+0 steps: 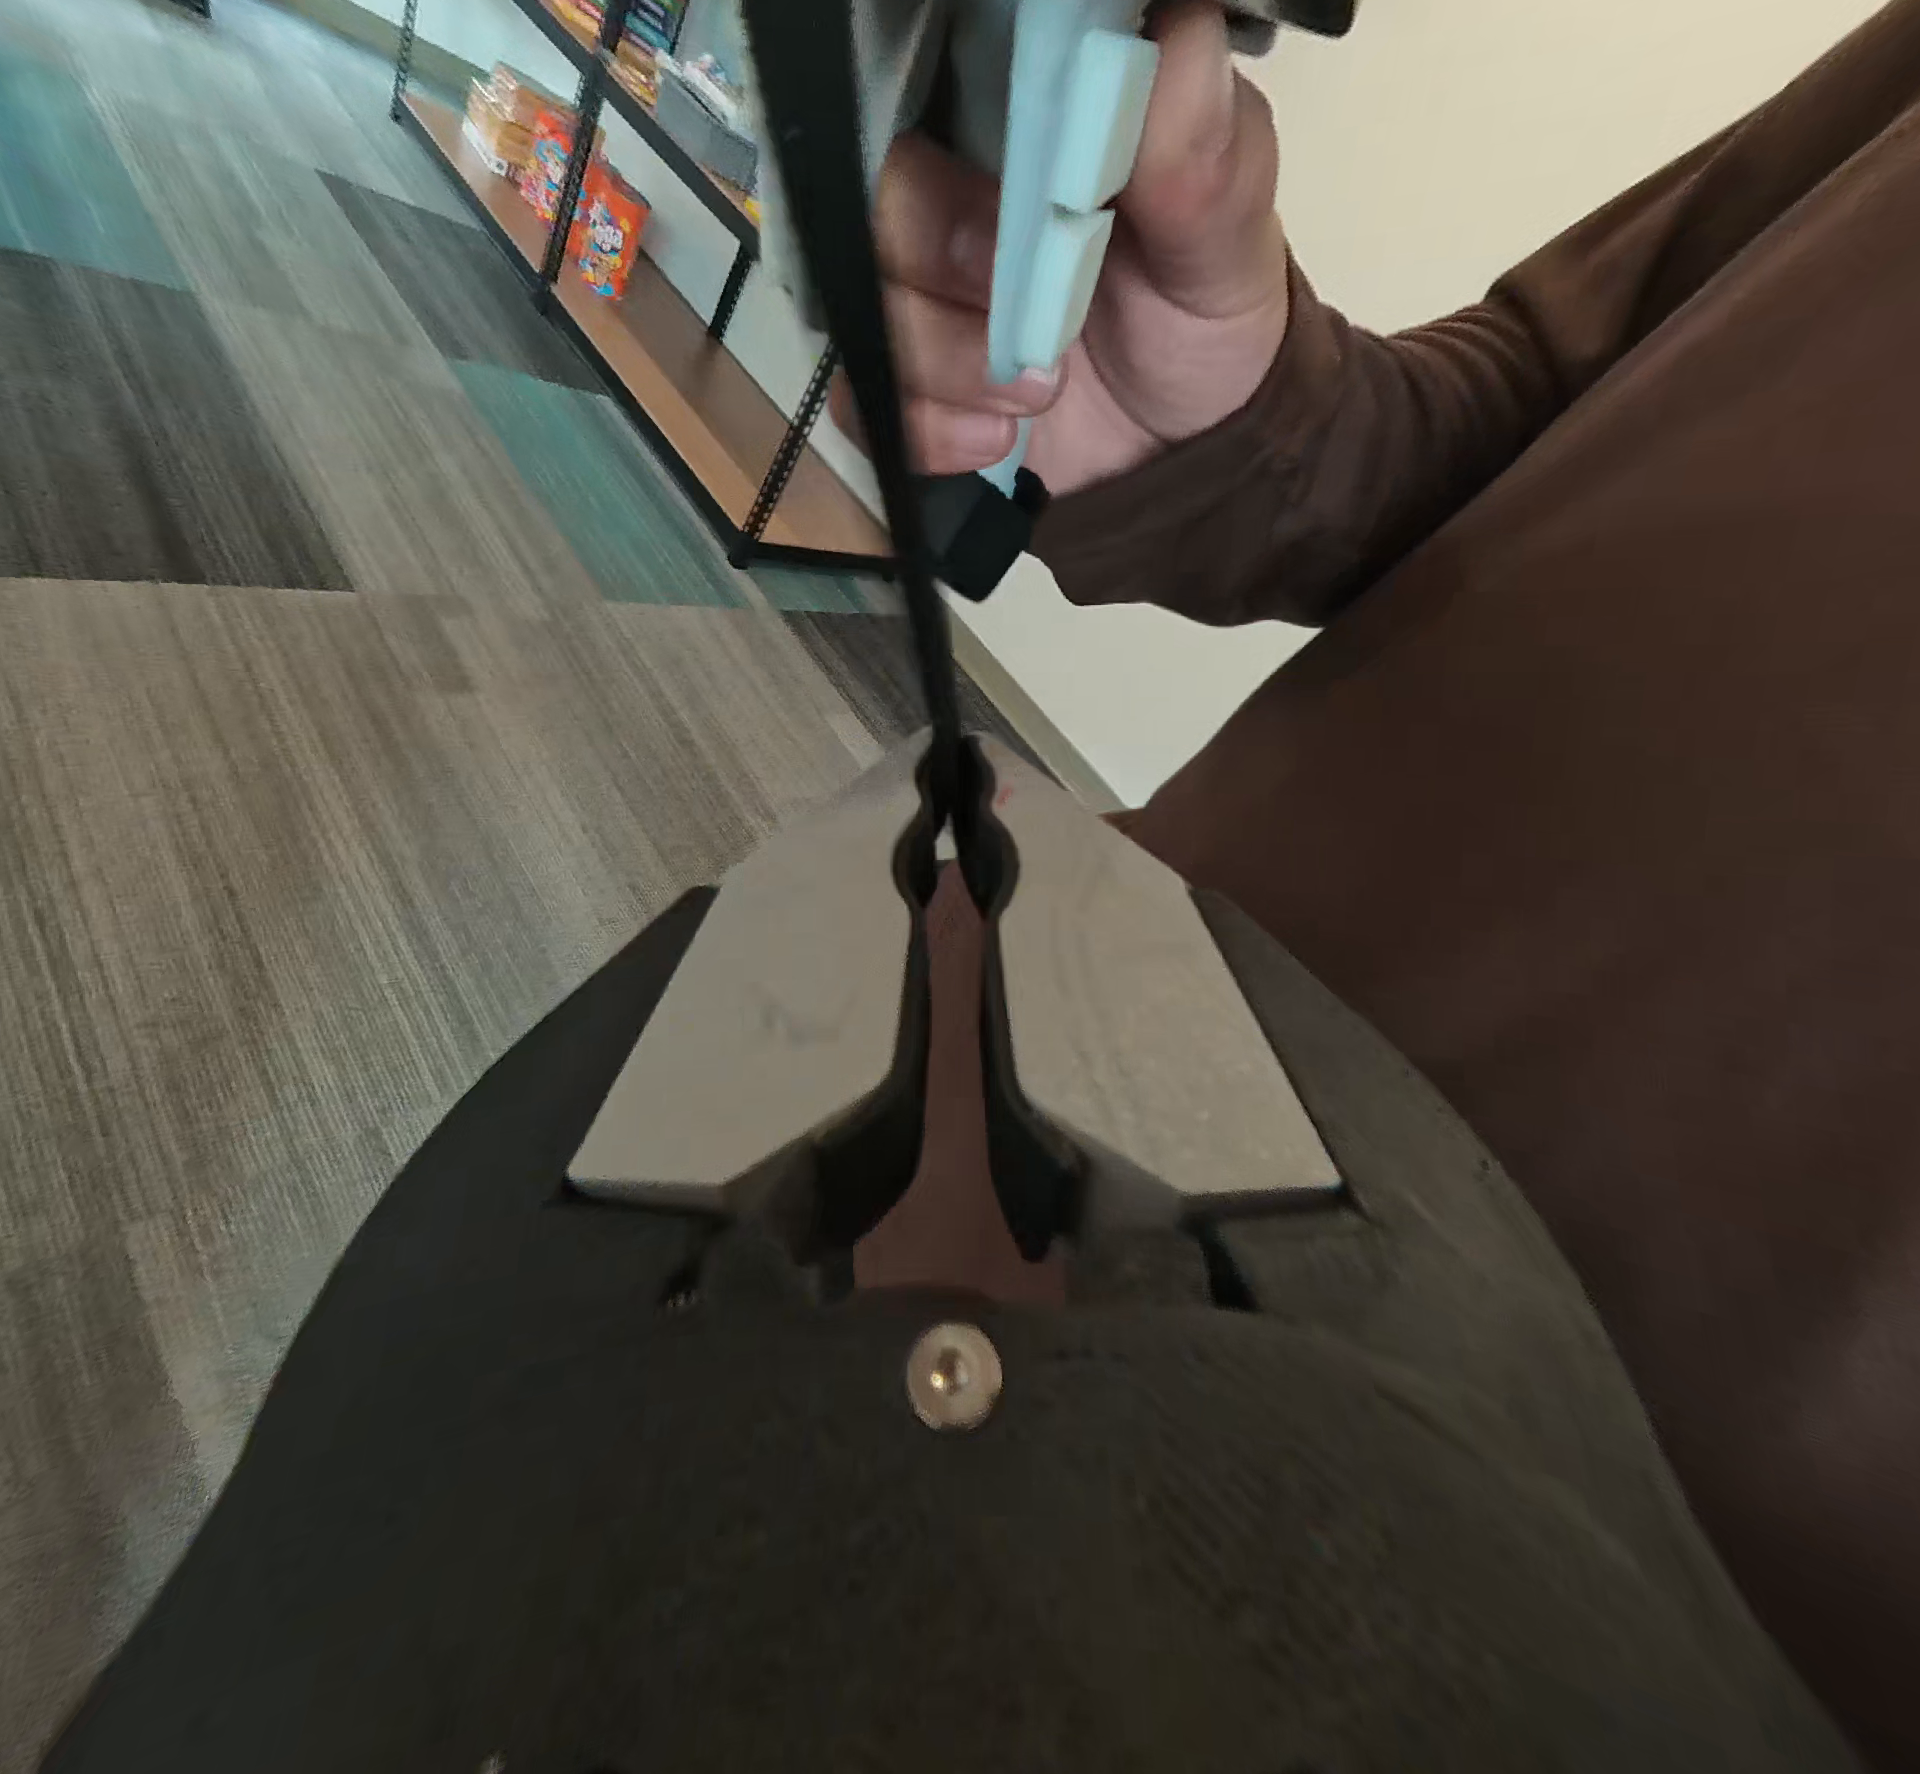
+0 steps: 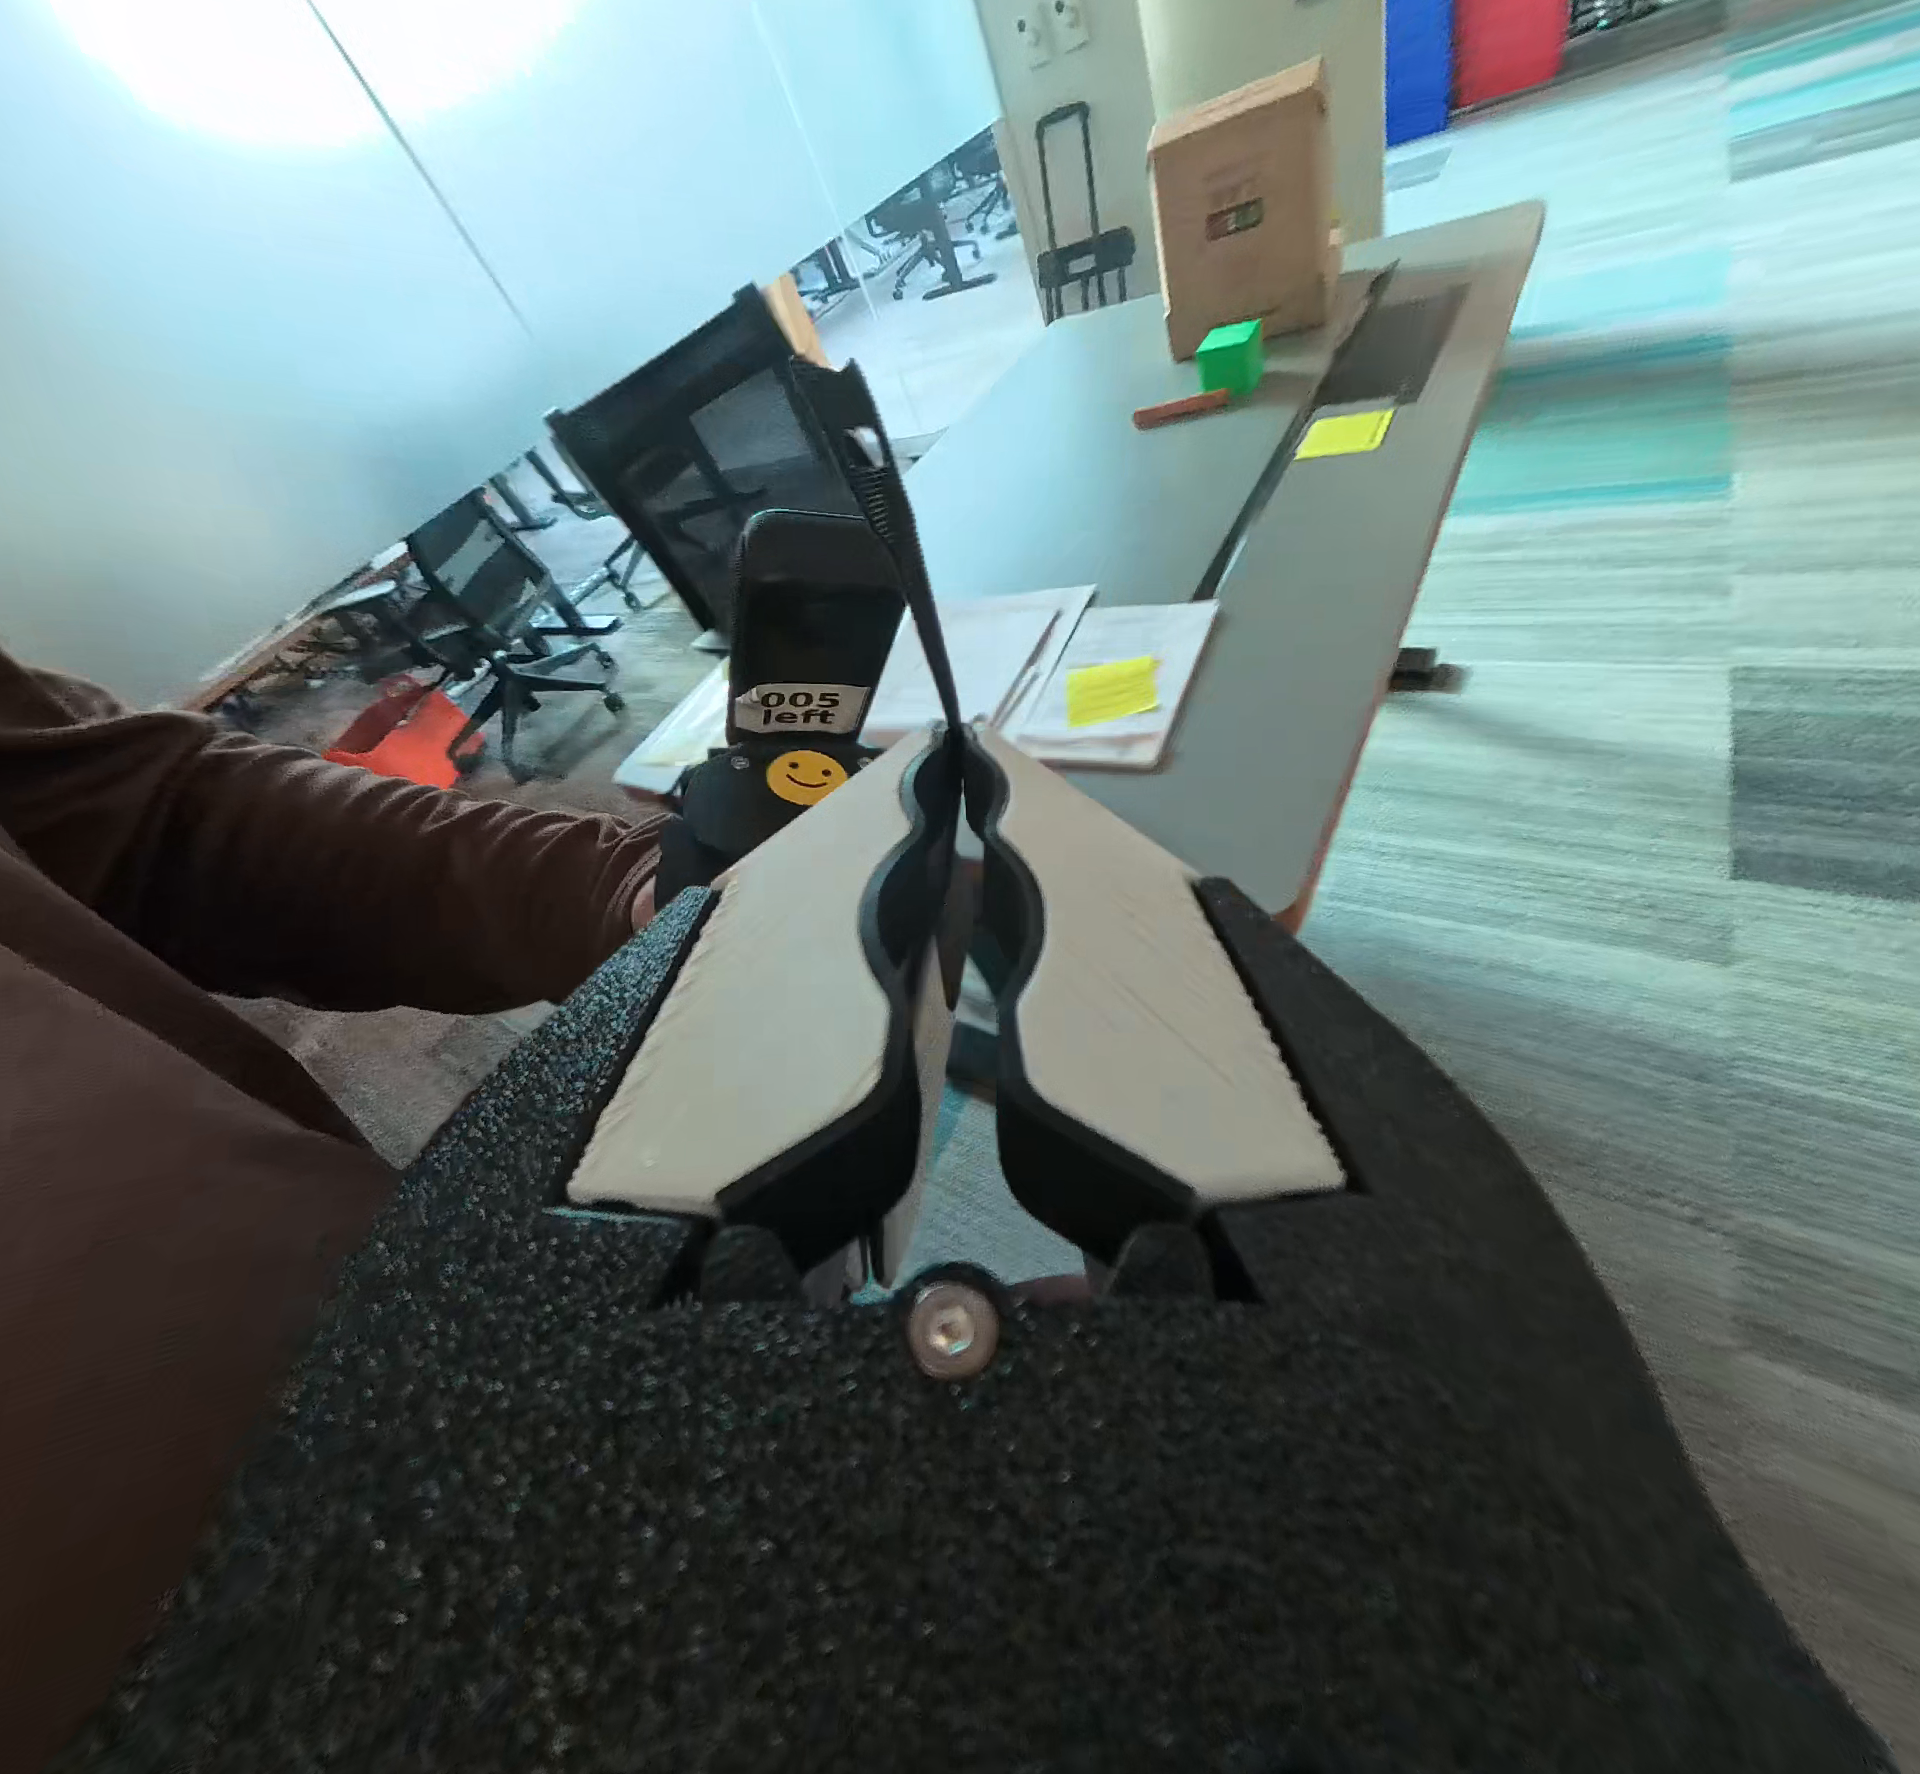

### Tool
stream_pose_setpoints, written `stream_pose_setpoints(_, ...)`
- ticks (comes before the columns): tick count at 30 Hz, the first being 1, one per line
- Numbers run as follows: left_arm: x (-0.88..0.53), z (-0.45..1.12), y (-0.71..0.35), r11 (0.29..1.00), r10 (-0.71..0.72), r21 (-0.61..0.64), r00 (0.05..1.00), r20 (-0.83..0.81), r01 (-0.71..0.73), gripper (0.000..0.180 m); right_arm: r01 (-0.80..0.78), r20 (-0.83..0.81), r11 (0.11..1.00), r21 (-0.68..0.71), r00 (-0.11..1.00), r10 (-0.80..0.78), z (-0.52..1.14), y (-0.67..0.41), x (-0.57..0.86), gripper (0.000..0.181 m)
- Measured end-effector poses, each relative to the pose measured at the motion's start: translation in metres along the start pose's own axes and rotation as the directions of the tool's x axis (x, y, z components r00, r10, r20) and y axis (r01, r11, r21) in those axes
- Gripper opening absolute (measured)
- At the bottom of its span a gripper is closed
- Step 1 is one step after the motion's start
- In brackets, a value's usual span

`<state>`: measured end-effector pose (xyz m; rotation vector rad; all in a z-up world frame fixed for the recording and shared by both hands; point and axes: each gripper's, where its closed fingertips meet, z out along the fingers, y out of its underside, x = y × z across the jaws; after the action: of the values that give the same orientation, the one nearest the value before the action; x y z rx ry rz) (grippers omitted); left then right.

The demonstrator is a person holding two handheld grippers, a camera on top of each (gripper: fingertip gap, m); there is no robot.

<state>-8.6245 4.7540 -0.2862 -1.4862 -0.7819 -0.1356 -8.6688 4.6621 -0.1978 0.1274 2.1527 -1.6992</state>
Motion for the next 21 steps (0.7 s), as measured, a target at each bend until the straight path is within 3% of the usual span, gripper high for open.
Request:
stream_pose_setpoints(5, -0.110, -0.035, -0.049, 1.000, -0.003, -0.013, 0.996, 0.087, 0.005, 0.000, 0.058, 0.001, 0.998, -0.035, 0.998, -0.058, 0.039, -0.036, 0.111, 0.000)
stream_pose_setpoints(11, -0.263, -0.090, -0.087, 0.983, -0.177, 0.097, 0.943, 0.281, 0.155, 0.000, 0.140, 0.170, 0.986, -0.089, 0.978, -0.124, 0.111, -0.057, 0.249, 0.000)
stream_pose_setpoints(15, -0.323, -0.145, -0.122, 0.908, -0.394, 0.306, 0.830, 0.393, 0.286, 0.000, 0.105, 0.367, 0.975, -0.195, 0.930, -0.027, 0.168, -0.084, 0.309, 0.000)
stream_pose_setpoints(17, -0.334, -0.178, -0.137, 0.862, -0.459, 0.432, 0.770, 0.444, 0.264, 0.000, 0.144, 0.459, 0.959, -0.244, 0.888, -0.017, 0.202, -0.095, 0.320, 0.000)
stream_pose_setpoints(21, -0.357, -0.242, -0.121, 0.718, -0.656, 0.647, 0.561, 0.505, 0.257, 0.000, 0.216, 0.609, 0.915, -0.342, 0.792, 0.041, 0.280, -0.102, 0.319, 0.000)
